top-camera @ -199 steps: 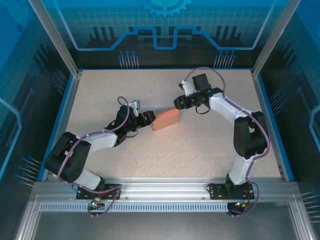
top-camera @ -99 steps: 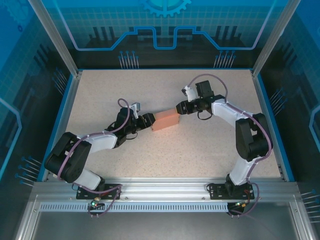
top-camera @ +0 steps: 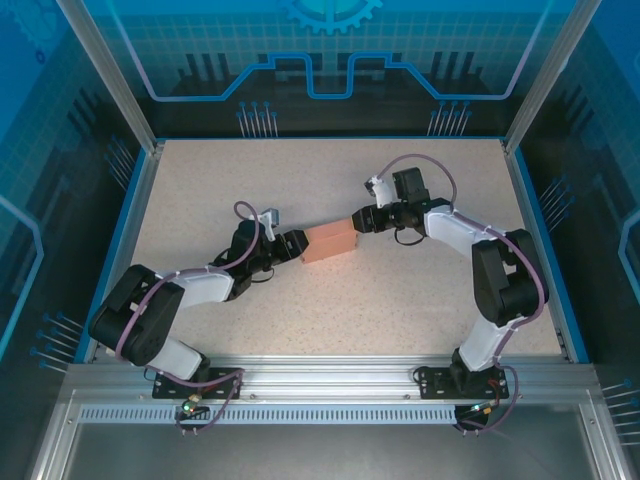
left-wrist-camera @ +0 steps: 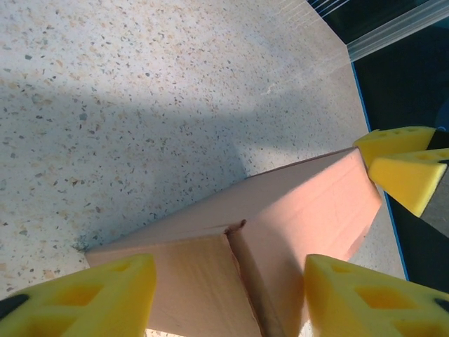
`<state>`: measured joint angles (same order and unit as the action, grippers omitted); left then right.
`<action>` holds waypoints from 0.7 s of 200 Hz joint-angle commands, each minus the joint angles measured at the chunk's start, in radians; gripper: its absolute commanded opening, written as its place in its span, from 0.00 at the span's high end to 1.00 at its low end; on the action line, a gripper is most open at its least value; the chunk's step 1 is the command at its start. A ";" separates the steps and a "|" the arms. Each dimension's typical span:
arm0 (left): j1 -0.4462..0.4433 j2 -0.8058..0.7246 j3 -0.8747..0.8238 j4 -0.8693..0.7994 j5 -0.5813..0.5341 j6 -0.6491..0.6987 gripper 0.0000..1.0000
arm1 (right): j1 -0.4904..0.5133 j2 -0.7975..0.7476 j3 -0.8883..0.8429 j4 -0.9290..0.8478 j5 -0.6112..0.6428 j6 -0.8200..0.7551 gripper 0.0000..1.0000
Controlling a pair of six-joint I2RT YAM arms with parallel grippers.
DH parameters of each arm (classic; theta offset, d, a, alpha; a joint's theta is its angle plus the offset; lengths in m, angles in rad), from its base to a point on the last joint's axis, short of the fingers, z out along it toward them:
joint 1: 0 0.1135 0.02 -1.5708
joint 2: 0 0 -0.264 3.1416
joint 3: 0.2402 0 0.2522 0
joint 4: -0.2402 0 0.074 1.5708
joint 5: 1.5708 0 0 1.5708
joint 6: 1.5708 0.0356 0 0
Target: Fold the paper box
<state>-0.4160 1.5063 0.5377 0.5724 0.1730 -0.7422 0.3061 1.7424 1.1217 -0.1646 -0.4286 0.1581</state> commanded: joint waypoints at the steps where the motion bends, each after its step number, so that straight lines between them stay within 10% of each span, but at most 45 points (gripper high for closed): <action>1: 0.002 -0.007 0.033 -0.095 -0.024 0.014 0.37 | -0.014 -0.026 -0.018 -0.062 0.020 0.017 0.54; 140: 0.002 -0.015 0.010 -0.091 -0.013 -0.002 0.45 | -0.010 -0.005 -0.047 -0.001 -0.035 0.058 0.53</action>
<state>-0.4160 1.4986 0.5861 0.4767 0.1688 -0.7376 0.3054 1.7206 1.1038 -0.1753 -0.4507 0.2100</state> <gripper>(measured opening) 0.572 0.476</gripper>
